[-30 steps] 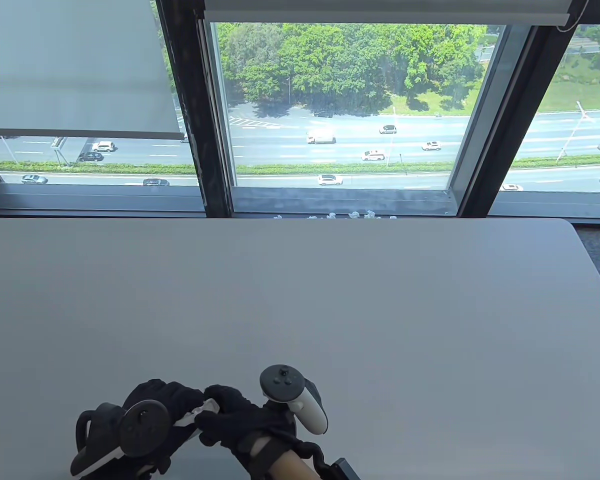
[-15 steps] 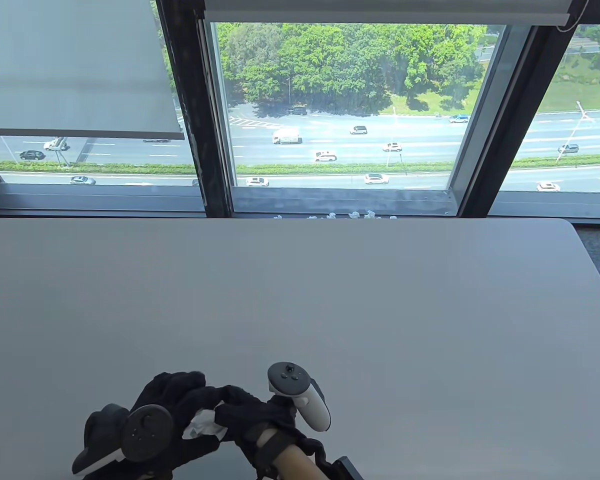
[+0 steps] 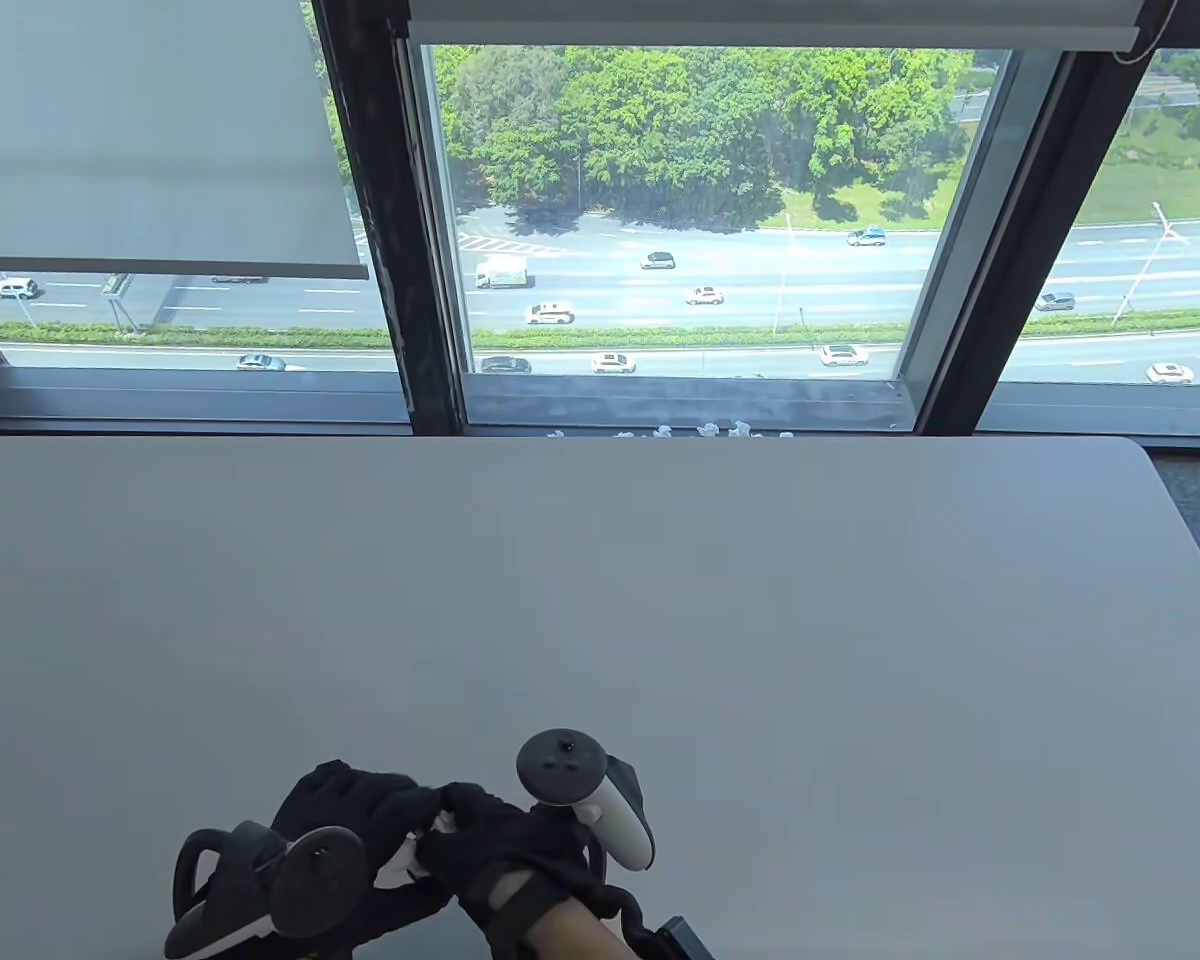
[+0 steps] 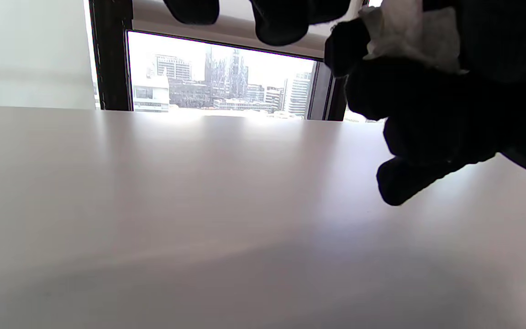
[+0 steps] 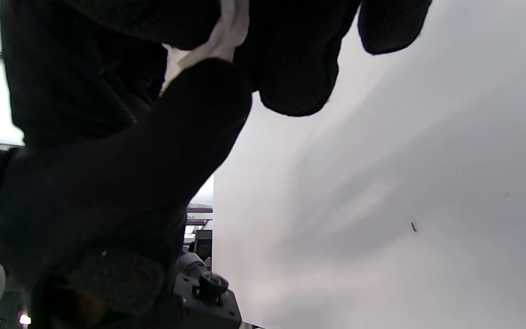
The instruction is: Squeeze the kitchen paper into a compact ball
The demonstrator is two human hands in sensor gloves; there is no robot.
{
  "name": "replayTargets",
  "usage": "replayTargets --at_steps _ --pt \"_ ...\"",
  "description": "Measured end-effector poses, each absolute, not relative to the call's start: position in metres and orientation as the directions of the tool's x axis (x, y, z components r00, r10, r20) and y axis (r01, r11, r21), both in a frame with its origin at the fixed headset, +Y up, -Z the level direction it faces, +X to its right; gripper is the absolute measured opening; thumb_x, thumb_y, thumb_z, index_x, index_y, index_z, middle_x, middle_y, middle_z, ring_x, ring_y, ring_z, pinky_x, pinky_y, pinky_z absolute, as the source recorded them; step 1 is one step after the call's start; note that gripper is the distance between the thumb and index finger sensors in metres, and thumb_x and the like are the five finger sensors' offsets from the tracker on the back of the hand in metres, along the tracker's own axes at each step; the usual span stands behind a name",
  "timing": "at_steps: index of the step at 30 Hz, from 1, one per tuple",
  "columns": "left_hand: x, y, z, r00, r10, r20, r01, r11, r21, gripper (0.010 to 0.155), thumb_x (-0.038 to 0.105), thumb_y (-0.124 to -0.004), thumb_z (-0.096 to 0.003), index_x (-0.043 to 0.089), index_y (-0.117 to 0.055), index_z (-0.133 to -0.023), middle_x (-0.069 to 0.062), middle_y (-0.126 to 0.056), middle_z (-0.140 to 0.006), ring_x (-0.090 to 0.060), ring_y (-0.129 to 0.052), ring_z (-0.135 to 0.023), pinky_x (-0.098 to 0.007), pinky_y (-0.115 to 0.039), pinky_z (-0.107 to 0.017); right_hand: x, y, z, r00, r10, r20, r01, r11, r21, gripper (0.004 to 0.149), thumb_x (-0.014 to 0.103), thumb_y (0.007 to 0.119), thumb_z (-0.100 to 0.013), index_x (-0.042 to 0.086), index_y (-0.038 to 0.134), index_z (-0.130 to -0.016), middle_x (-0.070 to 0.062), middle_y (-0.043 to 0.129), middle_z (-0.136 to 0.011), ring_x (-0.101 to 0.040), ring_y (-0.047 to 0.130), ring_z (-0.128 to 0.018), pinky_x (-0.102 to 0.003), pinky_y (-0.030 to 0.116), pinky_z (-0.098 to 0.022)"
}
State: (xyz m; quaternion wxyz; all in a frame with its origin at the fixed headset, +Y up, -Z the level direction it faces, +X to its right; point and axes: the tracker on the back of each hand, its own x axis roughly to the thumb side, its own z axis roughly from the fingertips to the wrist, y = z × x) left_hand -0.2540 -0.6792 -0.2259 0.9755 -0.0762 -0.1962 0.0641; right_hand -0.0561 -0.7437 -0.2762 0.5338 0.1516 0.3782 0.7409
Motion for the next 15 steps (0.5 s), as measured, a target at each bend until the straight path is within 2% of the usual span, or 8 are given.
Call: replayTargets --at_steps 2,4,6,8,9,11,14,15 --pt "-0.255 -0.676 -0.226 0.919 0.154 0.364 -0.103 0.982 -0.156 0.109 0.09 -0.077 -0.0358 0.064 -0.001 -0.109 0.034 -0.008 -0.126 0.007 -0.029 -0.126 -0.045 -0.033 -0.105 -0.058 -0.744 -0.276 -0.342 0.921 -0.185 -0.651 -0.089 0.754 0.043 0.046 0.06 -0.062 0.035 0.045 -0.101 0.013 0.071 -0.094 -0.007 0.09 -0.081 -0.047 0.058 -0.079" --pt "-0.255 -0.677 -0.225 0.922 0.131 0.365 -0.085 0.987 -0.14 0.102 0.088 -0.078 -0.0368 0.064 -0.011 -0.11 0.035 -0.012 -0.126 0.008 -0.031 -0.125 -0.044 -0.034 -0.105 -0.062 -0.744 -0.275 -0.314 0.932 -0.18 -0.614 -0.055 0.787 0.044 0.049 0.058 -0.062 0.037 0.044 -0.101 0.015 0.071 -0.095 -0.005 0.09 -0.083 -0.046 0.056 -0.081" --pt "-0.253 -0.674 -0.223 0.928 0.117 0.355 -0.086 0.991 -0.103 0.086 0.084 -0.078 -0.043 0.063 -0.026 -0.108 0.034 -0.03 -0.121 0.011 -0.046 -0.116 -0.041 -0.04 -0.104 -0.063 -0.745 -0.275 -0.306 0.937 -0.171 -0.607 -0.054 0.793 0.048 0.051 0.058 -0.062 0.035 0.041 -0.104 0.017 0.07 -0.097 -0.004 0.087 -0.089 -0.046 0.054 -0.082" --pt "-0.253 -0.669 -0.224 0.933 0.092 0.348 -0.068 0.994 -0.08 0.069 0.078 -0.081 -0.0468 0.059 -0.044 -0.102 0.035 -0.058 -0.106 0.014 -0.071 -0.096 -0.037 -0.052 -0.1 -0.065 -0.748 -0.274 -0.316 0.929 -0.191 -0.59 -0.034 0.807 0.057 0.055 0.055 -0.061 0.028 0.034 -0.107 0.012 0.067 -0.1 -0.007 0.084 -0.094 -0.048 0.054 -0.081" --pt "-0.255 -0.669 -0.225 0.937 0.098 0.335 -0.08 0.994 -0.07 0.058 0.074 -0.083 -0.0493 0.058 -0.053 -0.096 0.035 -0.071 -0.095 0.015 -0.081 -0.083 -0.034 -0.059 -0.097 -0.065 -0.748 -0.273 -0.317 0.925 -0.208 -0.603 -0.028 0.797 0.067 0.06 0.054 -0.061 0.026 0.024 -0.109 0.008 0.062 -0.104 -0.013 0.079 -0.098 -0.051 0.054 -0.08" --pt "-0.26 -0.669 -0.227 0.942 0.106 0.317 -0.088 0.994 -0.072 0.05 0.069 -0.087 -0.0504 0.056 -0.061 -0.091 0.033 -0.078 -0.087 0.014 -0.087 -0.073 -0.033 -0.065 -0.094 -0.063 -0.747 -0.273 -0.33 0.924 -0.192 -0.612 -0.054 0.789 0.084 0.075 0.053 -0.056 0.021 0.018 -0.11 -0.004 0.05 -0.109 -0.024 0.07 -0.102 -0.056 0.053 -0.078" --pt "-0.258 -0.67 -0.226 0.943 0.098 0.318 -0.08 0.994 -0.069 0.051 0.069 -0.088 -0.0496 0.056 -0.062 -0.091 0.033 -0.08 -0.086 0.015 -0.088 -0.072 -0.032 -0.067 -0.092 -0.069 -0.746 -0.271 -0.339 0.924 -0.175 -0.553 -0.045 0.832 0.088 0.076 0.057 -0.055 0.02 0.018 -0.111 -0.006 0.049 -0.109 -0.026 0.07 -0.102 -0.057 0.053 -0.077" --pt "-0.254 -0.67 -0.224 0.942 0.071 0.328 -0.056 0.997 -0.057 0.051 0.071 -0.087 -0.0492 0.056 -0.061 -0.091 0.034 -0.079 -0.087 0.016 -0.088 -0.073 -0.031 -0.067 -0.093 -0.074 -0.747 -0.268 -0.359 0.92 -0.155 -0.515 -0.057 0.855 0.085 0.074 0.059 -0.056 0.02 0.021 -0.111 -0.005 0.051 -0.108 -0.024 0.072 -0.101 -0.057 0.053 -0.077"
